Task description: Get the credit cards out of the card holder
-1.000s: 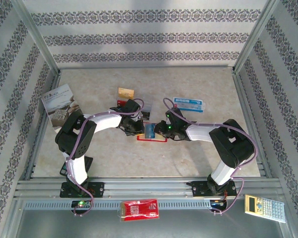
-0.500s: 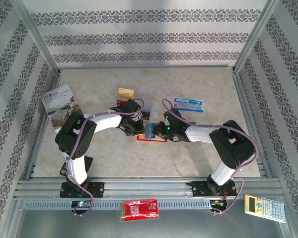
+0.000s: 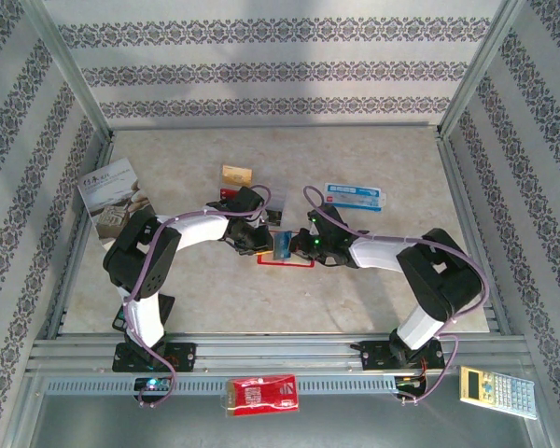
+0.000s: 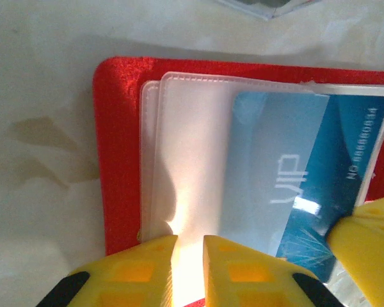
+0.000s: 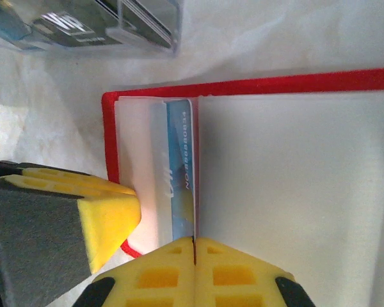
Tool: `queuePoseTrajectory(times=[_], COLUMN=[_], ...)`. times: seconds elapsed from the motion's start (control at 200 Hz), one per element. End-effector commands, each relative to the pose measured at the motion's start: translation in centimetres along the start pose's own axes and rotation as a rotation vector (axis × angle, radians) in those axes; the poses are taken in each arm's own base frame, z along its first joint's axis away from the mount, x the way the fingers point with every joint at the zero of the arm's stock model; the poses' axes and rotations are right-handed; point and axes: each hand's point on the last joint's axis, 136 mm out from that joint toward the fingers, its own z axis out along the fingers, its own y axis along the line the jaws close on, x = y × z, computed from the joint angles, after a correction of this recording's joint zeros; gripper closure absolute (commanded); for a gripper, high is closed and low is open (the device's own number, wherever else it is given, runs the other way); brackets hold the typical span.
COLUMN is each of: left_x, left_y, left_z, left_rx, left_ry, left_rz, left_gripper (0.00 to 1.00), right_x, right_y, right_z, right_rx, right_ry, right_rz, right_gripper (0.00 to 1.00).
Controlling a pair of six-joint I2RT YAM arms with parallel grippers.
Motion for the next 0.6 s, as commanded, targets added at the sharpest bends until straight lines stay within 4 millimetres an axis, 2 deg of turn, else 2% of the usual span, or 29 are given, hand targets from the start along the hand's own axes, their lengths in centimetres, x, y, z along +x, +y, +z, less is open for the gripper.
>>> queuePoseTrajectory(times=[0.0,0.155,0.3,0.405,0.595], left_x=[-0.5,-1.7,-3.1,-4.1,-4.7], left_y=[1.1,0.6,0.9,2.6,7.0], left_z=[-1.4,-3.8,-7.0,-9.5,-13.4], left_rx=[-0.033,-0.007,0.019,0.010,-0.034], left_ry=[-0.045,-0.114,-0.198,-0.272,-0.379], left_rz=[-0.030,-0.033,-0.058,-0.094,-0.176], left_gripper=[0.79,0.73,0.64,0.54,0.38], right_x=[-1.0,-1.6,-2.8,-3.4,-4.0], right_y=[-1.5,-1.7,-0.2,1.5,2.7], right_z=[-1.4,-3.0,-5.0,-6.4,-7.6], right_rx=[0.075,0.108,0.105,0.081,0.111], right_ry=[-0.079,-0.108,-0.168,-0.202,-0.195], right_rz=[-0.064,-0.172,-0.319,-0.435,-0.600], right_gripper=[1.00,1.00,1.00,1.00,1.00])
